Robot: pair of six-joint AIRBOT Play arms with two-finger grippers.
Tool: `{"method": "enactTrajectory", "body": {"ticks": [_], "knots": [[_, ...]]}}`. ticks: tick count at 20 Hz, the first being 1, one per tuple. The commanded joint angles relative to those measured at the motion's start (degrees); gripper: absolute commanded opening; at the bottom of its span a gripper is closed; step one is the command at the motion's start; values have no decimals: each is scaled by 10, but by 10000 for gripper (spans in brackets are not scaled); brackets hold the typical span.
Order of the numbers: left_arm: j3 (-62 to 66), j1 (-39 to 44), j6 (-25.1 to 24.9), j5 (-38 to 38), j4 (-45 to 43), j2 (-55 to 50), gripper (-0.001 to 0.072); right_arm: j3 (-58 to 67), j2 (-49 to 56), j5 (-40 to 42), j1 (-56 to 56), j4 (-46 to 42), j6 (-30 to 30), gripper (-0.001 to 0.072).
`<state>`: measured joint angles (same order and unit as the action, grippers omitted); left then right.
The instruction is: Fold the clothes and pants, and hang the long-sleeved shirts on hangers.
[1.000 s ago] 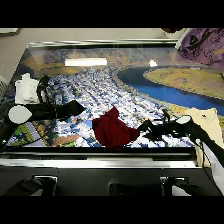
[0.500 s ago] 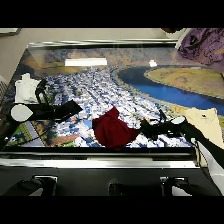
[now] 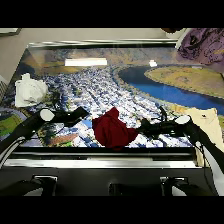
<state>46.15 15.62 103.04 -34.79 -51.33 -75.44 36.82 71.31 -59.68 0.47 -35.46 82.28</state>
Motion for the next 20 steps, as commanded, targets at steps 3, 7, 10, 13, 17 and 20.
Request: {"method": "enactTrajectory", "body": {"ticks": [3,7,10,13,17,20], "knots": [[-4,14,-146,42,155,-61,713,1,-7,-11,0,-3,0,29],[-4,24,-148,42,161,-74,704,1,-7,-13,0,-3,0,29],[-4,31,-147,42,165,-83,694,1,-7,-15,0,-3,0,29],[-4,39,-148,42,169,-92,609,1,-7,-19,0,-3,0,29],[-4,39,-146,42,169,-89,19,1,-7,-20,0,-3,0,28],[2,38,-146,42,169,-80,18,8,-19,-16,0,-13,-1,28]]}}
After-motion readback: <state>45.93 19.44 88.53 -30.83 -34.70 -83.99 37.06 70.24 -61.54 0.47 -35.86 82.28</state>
